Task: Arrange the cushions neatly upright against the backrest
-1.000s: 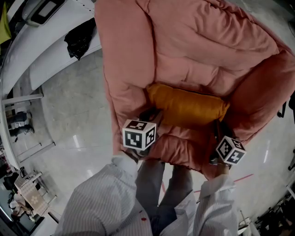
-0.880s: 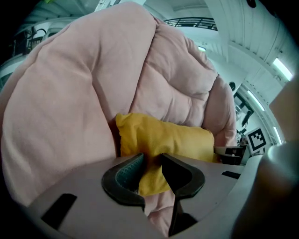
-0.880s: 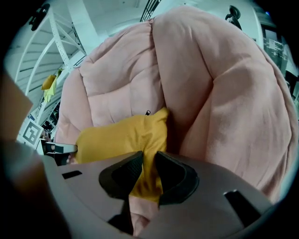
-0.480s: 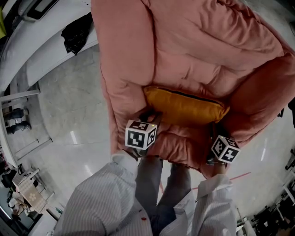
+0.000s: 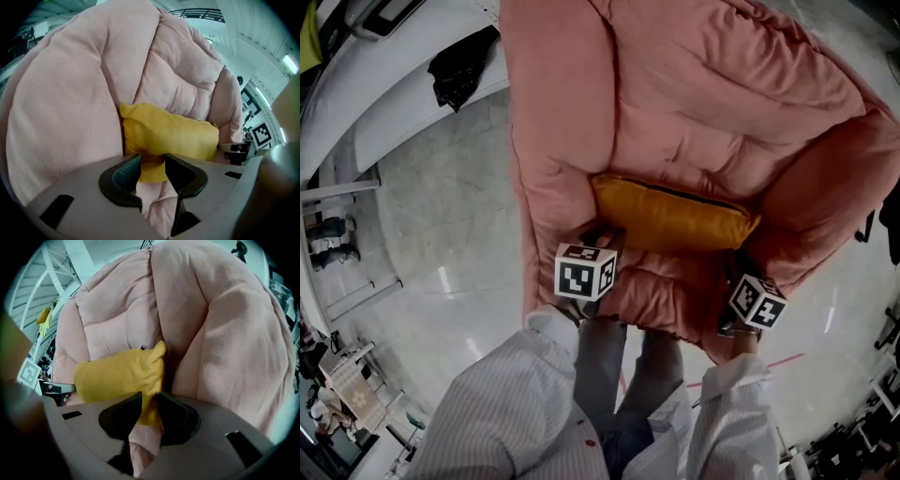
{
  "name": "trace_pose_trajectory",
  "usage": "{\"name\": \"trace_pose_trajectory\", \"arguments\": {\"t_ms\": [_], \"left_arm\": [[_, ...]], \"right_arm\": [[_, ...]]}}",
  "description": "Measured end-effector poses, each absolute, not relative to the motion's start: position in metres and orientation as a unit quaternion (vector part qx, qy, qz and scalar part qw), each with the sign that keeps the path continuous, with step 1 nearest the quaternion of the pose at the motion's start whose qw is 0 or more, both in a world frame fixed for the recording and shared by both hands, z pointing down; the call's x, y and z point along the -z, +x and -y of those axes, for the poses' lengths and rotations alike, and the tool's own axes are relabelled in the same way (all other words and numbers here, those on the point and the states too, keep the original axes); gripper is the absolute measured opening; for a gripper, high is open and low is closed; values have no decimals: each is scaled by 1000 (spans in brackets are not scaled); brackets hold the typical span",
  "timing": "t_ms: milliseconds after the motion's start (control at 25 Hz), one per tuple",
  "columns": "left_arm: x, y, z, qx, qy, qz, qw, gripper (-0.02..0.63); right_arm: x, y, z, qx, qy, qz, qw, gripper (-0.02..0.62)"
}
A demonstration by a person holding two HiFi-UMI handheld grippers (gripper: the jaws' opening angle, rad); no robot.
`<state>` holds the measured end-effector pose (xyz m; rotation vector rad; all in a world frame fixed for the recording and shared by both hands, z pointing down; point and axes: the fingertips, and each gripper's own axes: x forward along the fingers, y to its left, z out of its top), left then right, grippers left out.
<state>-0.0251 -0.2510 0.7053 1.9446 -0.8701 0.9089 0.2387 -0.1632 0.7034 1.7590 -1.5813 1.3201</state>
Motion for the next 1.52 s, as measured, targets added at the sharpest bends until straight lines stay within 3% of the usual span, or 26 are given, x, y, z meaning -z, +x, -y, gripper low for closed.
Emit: {"name": "trace_pose_trajectory", "arguments": {"t_ms": [400,920,1280,1520], "left_arm": [[-624,-5,260,-313,798,353,375,165],[-427,25,255,-184,878,330,295,163],[-289,54,211,-93,934,253,235,95],[-225,54,177,-54,958,214,183,60]], "right_arm": [[-614,241,184,-428,641,614,169,77],[-418,190,211,-327,599,728,67,75],[-267,149,186,-235,565,790,-36,47],[-192,122,158,-155,551,818,-53,26]]}}
